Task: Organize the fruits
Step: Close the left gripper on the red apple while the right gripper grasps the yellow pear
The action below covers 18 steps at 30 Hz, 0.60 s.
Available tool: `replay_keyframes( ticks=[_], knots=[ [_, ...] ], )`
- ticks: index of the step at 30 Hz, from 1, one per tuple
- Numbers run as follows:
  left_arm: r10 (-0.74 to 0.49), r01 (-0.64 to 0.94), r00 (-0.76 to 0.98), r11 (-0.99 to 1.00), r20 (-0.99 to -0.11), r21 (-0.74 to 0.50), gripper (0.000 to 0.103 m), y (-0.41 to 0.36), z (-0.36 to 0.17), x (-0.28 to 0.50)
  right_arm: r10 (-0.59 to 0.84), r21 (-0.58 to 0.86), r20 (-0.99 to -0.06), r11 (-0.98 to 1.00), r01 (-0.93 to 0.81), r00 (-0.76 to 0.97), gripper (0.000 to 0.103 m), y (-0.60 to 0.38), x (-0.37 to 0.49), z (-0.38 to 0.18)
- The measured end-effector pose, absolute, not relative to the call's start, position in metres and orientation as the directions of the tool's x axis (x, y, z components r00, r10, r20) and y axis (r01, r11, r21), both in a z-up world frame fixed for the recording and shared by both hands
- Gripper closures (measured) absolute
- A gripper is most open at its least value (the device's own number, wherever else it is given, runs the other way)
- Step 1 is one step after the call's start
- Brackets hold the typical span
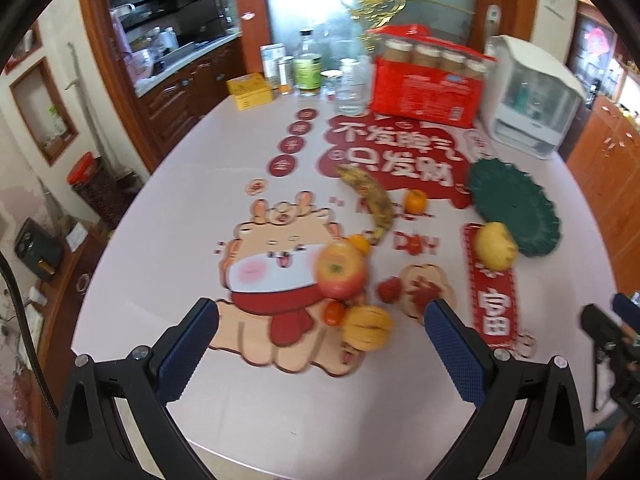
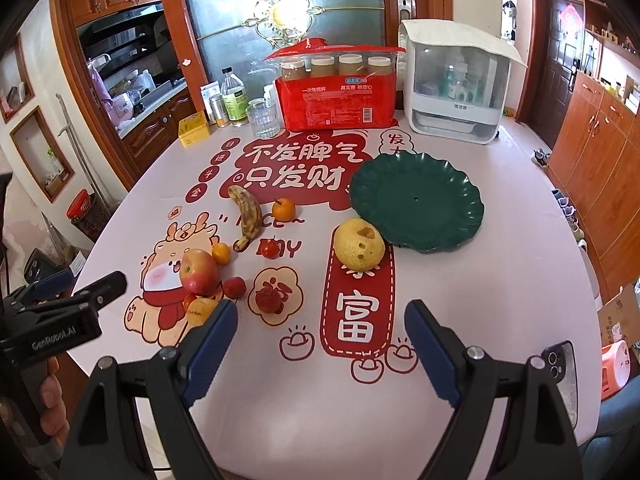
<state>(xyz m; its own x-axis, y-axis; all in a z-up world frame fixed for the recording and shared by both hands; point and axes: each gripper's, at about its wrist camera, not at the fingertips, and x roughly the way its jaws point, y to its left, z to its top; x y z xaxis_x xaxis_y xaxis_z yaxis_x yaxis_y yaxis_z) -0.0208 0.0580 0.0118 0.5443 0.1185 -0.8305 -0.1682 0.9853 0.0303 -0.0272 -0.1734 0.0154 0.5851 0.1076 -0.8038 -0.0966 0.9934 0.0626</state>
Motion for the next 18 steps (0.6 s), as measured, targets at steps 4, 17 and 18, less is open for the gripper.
replay_keyframes(
  ticks=[4,17,18],
  knots=[
    [0.134,-0.179,0.519,0.983,-0.844,0.045,0.001,0.077,-0.006,-0.005,0.095,0.056,-0.82,0.995,-0.086,0.564,0.017,-0.169,-0.009,0.006],
    [0.117,-0.151,0.395,0.987,-0.911,0.062,0.001,0.107,-0.078,0.055,0.027,0.025,-0.875,1.0,-0.011,0.484,0.017,-0.164,0.059,-0.043],
    [0.11,-0.152,0.384,0.987,-0.917,0.055,0.001,0.108,-0.082,0.058,0.025,0.024,-0.878,1.0,-0.007,0.478,0.017,-0.165,0.063,-0.046]
  ],
)
